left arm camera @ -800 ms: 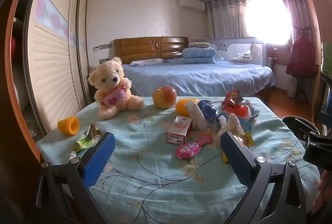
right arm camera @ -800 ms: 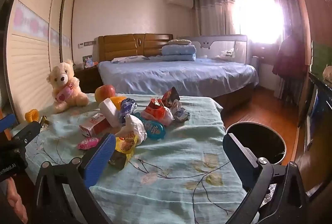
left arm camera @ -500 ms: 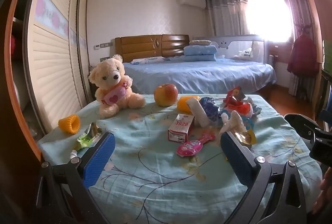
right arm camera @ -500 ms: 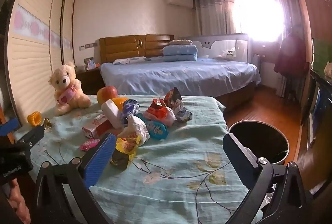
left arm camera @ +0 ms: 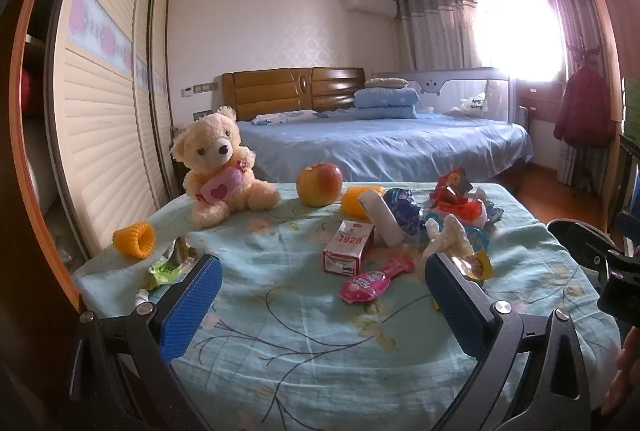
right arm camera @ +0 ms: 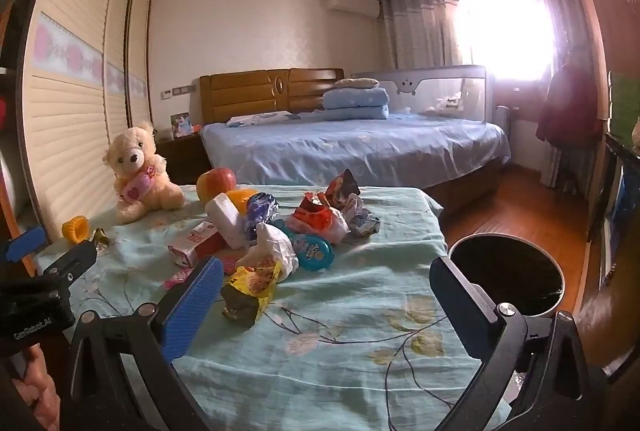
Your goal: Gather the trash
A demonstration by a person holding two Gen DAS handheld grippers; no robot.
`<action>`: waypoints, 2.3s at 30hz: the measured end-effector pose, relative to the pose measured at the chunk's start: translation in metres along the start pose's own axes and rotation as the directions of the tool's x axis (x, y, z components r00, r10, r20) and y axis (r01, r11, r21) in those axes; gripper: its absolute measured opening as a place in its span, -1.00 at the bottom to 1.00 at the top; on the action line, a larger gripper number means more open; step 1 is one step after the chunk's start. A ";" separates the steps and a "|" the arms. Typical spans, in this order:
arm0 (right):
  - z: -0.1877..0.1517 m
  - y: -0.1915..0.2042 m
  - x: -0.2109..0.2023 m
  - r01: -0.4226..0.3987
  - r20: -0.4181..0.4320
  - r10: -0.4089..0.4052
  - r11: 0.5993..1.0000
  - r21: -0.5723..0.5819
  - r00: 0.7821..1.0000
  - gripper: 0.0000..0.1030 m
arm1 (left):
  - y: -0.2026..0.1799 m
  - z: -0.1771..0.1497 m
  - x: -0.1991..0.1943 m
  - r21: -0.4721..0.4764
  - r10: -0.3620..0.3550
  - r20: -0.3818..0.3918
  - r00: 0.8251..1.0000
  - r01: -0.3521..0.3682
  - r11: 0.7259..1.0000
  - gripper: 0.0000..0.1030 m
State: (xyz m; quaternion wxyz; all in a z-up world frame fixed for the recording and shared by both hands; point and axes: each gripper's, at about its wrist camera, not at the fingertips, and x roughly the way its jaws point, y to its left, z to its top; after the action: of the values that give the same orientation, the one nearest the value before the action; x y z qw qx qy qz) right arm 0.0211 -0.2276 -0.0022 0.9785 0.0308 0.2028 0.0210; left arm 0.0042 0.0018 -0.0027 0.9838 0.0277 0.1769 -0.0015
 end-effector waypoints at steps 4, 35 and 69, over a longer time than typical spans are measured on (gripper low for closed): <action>0.000 0.001 0.000 -0.003 -0.002 0.003 1.000 -0.002 1.000 1.00 | 0.000 0.000 0.000 -0.003 0.002 -0.002 1.000 -0.002 1.000 0.99; -0.004 0.006 0.004 -0.050 -0.027 0.050 0.999 -0.004 0.998 1.00 | -0.001 -0.001 0.002 -0.002 0.000 -0.007 1.000 0.000 1.000 0.99; -0.030 0.020 0.092 -0.212 -0.346 0.241 0.970 0.121 0.907 0.19 | 0.017 0.004 0.124 0.045 -0.140 -0.303 0.943 0.161 0.986 0.73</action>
State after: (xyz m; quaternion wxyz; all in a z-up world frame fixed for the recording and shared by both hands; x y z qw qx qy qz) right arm 0.0931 -0.2014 -0.0652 0.9140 0.0892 0.3733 0.1316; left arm 0.1224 0.0189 -0.0411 0.9412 0.0481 0.3251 -0.0786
